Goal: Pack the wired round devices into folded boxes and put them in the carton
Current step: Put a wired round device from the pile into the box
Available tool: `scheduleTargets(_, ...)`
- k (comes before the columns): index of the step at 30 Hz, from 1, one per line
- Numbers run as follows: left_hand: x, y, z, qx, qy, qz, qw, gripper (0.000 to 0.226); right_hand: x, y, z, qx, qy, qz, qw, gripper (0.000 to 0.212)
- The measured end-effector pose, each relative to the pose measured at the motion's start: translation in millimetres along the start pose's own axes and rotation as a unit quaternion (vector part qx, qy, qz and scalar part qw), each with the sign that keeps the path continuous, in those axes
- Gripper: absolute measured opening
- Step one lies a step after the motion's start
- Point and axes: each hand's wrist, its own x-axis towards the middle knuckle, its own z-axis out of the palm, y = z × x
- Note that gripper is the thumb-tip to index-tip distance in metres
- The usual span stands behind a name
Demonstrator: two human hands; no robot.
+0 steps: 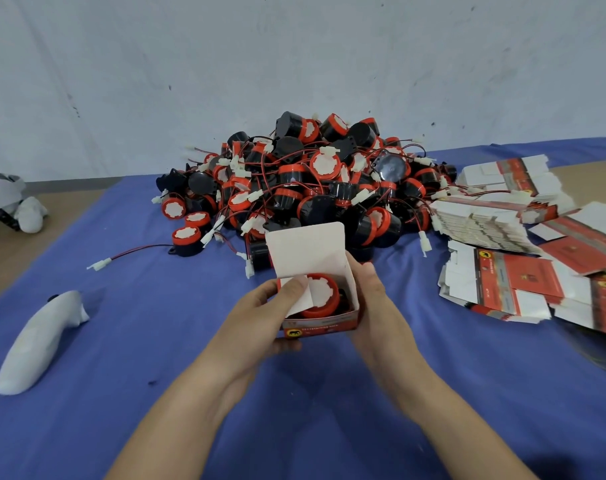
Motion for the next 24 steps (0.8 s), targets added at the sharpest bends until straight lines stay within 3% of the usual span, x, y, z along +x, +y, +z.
scheduleTargets(5, 0.8, -0.7, 3.2, -0.030, -0.020, -0.013, 0.999, 0.044, -6.2, 11.4, -10.7, 0.083, 0.001, 0.015, 0.996, 0.048)
scheduleTargets(15, 2.5, -0.9, 2.2, -0.028, -0.011, -0.013, 0.999, 0.055, -8.8, 10.8, -9.4, 0.069, -0.005, 0.034, 0.997, 0.037)
scheduleTargets(24, -1.5, -6.1, 4.7, 0.067, 0.006, 0.060, 0.996, 0.019, -10.5, 11.6, -7.8, 0.072, 0.015, 0.058, 0.996, 0.027)
